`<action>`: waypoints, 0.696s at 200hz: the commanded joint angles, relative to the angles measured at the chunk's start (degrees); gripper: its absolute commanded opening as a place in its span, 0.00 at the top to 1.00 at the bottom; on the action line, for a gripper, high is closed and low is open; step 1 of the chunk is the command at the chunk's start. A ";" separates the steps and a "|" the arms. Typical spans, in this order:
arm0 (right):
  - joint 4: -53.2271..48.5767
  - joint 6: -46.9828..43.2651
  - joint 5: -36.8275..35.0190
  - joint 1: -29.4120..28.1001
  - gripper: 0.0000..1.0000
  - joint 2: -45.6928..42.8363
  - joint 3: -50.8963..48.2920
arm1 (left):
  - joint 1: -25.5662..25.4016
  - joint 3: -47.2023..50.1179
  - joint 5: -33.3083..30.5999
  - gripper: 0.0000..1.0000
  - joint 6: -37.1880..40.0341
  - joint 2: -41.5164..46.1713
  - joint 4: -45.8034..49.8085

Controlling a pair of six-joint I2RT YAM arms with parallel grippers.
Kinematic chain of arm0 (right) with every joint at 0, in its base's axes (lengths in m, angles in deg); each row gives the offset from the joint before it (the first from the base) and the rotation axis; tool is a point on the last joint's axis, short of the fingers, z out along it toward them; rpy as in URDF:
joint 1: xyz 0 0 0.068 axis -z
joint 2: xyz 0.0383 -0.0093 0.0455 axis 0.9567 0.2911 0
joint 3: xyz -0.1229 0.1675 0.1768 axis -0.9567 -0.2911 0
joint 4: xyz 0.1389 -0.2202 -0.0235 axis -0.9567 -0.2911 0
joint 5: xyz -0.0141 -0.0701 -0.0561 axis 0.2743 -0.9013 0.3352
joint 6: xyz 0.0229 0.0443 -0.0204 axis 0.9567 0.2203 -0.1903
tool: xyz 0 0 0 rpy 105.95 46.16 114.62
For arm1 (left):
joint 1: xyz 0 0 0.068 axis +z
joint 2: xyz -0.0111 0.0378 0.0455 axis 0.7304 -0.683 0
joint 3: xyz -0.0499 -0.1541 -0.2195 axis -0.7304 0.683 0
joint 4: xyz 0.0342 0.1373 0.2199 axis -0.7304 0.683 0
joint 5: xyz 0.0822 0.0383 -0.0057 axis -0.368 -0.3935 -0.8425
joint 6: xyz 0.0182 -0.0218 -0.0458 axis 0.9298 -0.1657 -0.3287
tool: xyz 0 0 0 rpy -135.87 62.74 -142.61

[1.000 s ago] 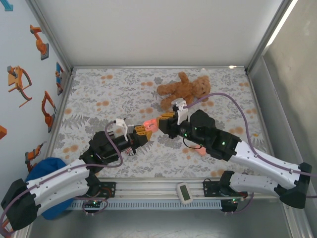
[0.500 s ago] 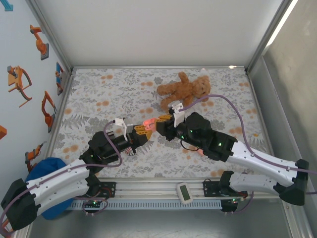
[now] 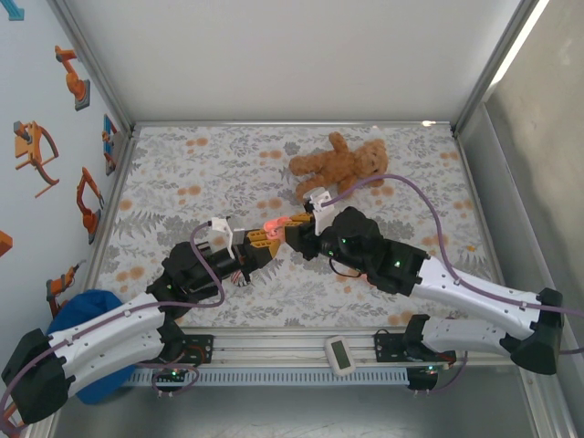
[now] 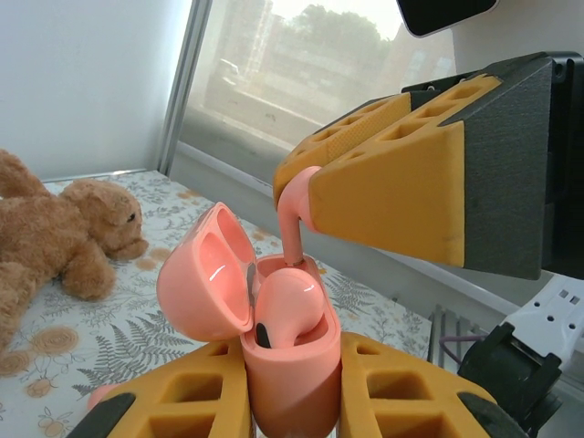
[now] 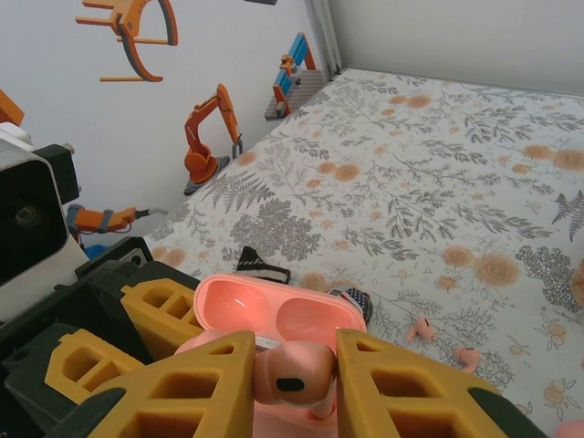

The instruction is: Insert the wireless bluetooth earbuds into the charging case

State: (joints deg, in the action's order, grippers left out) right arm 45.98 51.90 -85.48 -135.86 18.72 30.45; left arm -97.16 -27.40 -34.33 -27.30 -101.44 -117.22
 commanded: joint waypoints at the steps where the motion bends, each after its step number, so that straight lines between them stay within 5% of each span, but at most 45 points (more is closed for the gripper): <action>1: -0.03 -0.63 -1.59 -0.45 0.74 0.13 0.96 | -0.30 -1.83 1.01 0.90 -0.66 0.53 -2.37; 139: -1.09 -0.18 -2.93 -2.06 0.70 1.27 1.43 | -0.30 -1.82 -0.83 0.90 -0.41 1.37 -2.56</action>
State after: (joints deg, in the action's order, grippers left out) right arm 45.13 51.94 -86.90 -137.28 19.47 30.45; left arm -97.16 -27.40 -34.82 -27.30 -100.85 -117.33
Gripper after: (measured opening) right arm 0.288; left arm 0.216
